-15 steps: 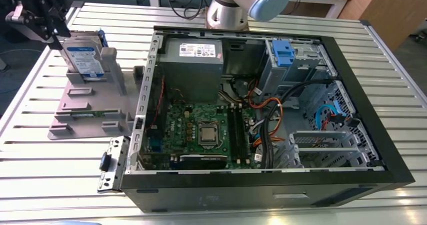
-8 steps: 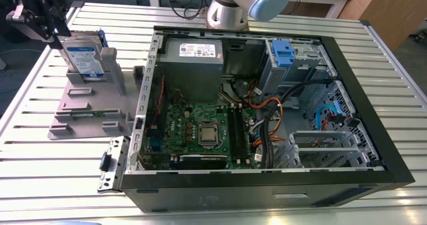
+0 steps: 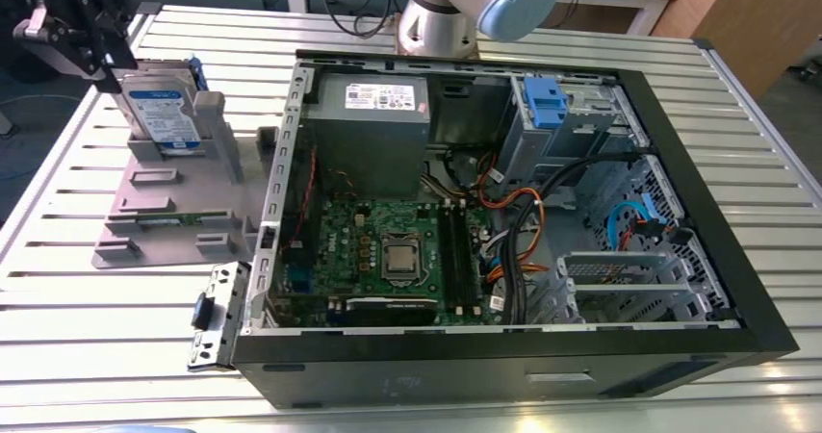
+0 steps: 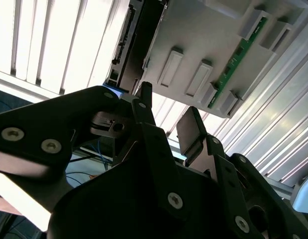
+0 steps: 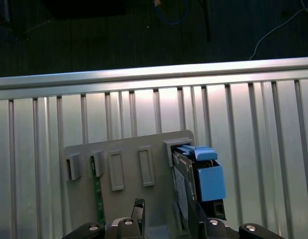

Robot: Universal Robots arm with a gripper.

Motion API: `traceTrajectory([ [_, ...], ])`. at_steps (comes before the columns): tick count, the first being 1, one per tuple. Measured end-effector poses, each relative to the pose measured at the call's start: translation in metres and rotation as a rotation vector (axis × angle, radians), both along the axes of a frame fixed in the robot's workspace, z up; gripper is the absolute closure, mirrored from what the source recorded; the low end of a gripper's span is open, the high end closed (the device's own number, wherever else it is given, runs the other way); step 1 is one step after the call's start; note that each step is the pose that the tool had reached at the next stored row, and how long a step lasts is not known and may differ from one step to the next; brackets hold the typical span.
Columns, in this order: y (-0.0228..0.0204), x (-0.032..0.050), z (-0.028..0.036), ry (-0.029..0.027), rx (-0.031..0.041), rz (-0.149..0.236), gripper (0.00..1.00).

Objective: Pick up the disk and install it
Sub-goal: 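Pick up the disk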

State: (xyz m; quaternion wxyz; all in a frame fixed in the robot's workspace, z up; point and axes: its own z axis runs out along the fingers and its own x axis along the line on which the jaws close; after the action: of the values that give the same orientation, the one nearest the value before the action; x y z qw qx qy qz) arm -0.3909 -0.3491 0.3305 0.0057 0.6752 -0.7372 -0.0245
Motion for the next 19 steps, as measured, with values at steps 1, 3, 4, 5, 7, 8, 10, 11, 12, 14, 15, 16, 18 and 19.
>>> traceTrajectory([
  [1,0.0004,0.0,0.0,0.0001,0.0,0.0,0.53],
  [3,0.0011,0.0,0.0,0.0,0.0,0.0,0.53],
  [4,0.0016,0.0,0.0,0.0001,0.0,0.0,0.53],
  [5,0.0021,0.0,0.0,0.0,0.0,0.0,0.53],
  [7,0.0033,0.0,-0.0001,0.0,0.0,0.0,0.53],
  [8,0.004,0.0,-0.0001,0.0,0.0,0.0,0.53],
  [10,0.0057,0.0,-0.0001,0.0,0.0,0.0,0.53],
  [11,0.0065,0.0,-0.0002,0.0,0.0,0.0,0.53],
  [12,0.0074,0.0,-0.0002,0.0,0.0,0.0,0.53],
  [14,0.0091,0.0,-0.0002,0.0001,0.0,0.0,0.53],
  [15,0.01,0.0,-0.0002,0.0001,0.0,0.0,0.53],
  [16,0.0111,0.0,-0.0002,0.0,0.0,0.0,0.53],
  [18,0.0144,0.0,-0.0003,-0.0001,0.0,0.0,0.53],
  [19,0.0147,0.0,-0.0003,-0.0001,0.0,0.0,0.53],
])
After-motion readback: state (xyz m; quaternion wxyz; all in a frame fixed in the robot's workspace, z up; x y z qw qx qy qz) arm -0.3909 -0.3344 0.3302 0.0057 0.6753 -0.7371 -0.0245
